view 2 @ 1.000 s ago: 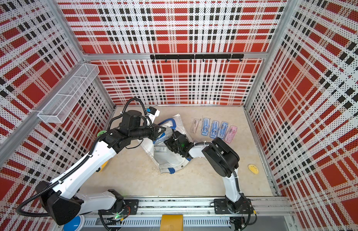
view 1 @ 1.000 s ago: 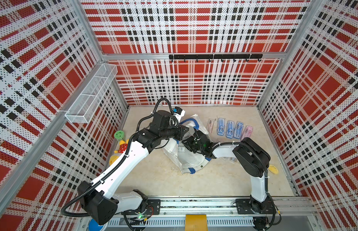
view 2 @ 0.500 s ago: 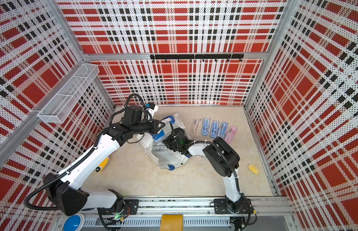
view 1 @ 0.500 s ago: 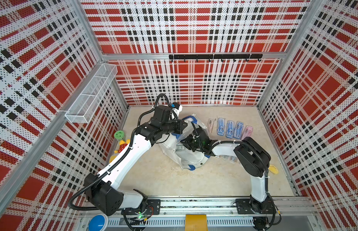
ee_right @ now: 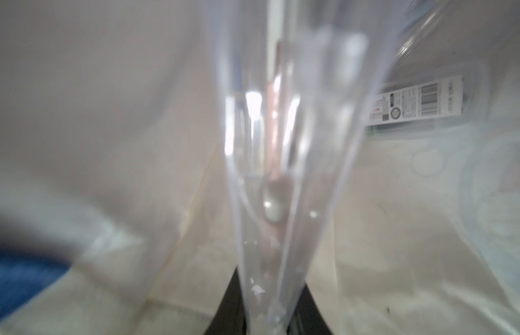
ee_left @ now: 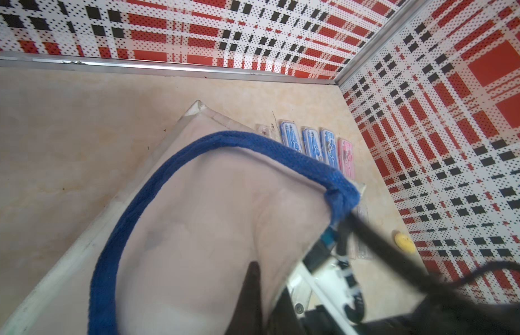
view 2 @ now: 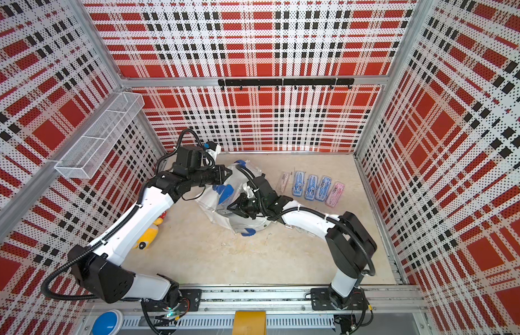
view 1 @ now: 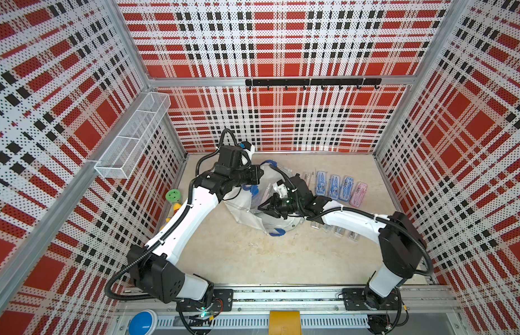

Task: Take out the compass set from the canvas bag
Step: Pick up the compass set from the canvas bag, then place the compass set at the center of the board.

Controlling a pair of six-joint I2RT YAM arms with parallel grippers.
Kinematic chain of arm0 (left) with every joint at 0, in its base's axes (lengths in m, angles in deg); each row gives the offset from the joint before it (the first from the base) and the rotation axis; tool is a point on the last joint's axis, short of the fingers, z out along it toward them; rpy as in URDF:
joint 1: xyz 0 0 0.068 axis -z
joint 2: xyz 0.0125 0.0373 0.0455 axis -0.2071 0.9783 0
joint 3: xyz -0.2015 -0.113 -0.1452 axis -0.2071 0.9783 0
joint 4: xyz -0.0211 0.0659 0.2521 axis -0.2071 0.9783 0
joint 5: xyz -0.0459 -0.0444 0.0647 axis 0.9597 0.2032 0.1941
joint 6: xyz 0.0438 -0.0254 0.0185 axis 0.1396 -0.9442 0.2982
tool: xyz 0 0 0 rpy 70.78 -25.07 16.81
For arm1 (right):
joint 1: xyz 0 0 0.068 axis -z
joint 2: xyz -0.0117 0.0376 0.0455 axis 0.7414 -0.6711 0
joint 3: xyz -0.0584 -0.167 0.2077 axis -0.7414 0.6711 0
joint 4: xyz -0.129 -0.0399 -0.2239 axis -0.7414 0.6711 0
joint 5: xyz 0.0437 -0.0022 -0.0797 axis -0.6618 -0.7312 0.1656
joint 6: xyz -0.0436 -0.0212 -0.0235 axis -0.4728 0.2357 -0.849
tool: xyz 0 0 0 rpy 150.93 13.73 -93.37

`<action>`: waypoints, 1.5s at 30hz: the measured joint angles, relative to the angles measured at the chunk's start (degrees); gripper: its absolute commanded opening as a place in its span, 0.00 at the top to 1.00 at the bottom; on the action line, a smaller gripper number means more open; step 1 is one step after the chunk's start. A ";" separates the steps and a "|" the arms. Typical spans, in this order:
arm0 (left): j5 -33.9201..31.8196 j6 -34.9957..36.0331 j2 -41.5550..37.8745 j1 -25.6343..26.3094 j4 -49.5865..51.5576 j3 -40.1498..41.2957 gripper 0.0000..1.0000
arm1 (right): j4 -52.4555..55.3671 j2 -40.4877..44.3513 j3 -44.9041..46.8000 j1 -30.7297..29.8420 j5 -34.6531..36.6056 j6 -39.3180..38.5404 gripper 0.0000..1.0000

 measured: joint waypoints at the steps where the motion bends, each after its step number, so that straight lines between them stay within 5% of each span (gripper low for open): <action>1: 0.00 0.00 0.00 -0.55 0.20 0.00 1.00 | 1.38 1.68 0.39 0.00 -0.42 -1.31 0.85; 8: 0.24 0.59 0.66 -3.30 1.84 -1.18 1.00 | 10.40 13.68 3.39 2.40 -2.40 -8.59 0.85; 22: 2.38 2.69 2.73 -9.29 7.04 -5.79 1.00 | 18.03 20.28 5.29 23.74 -9.11 -16.17 0.85; 32: 4.52 3.32 5.35 -12.66 8.07 -7.04 1.00 | 16.20 1.84 -0.83 27.32 -12.33 -19.61 0.85; 45: 5.40 5.09 7.02 -14.75 8.83 -8.46 1.00 | 11.67 -26.49 -21.27 27.43 -12.26 -17.84 0.84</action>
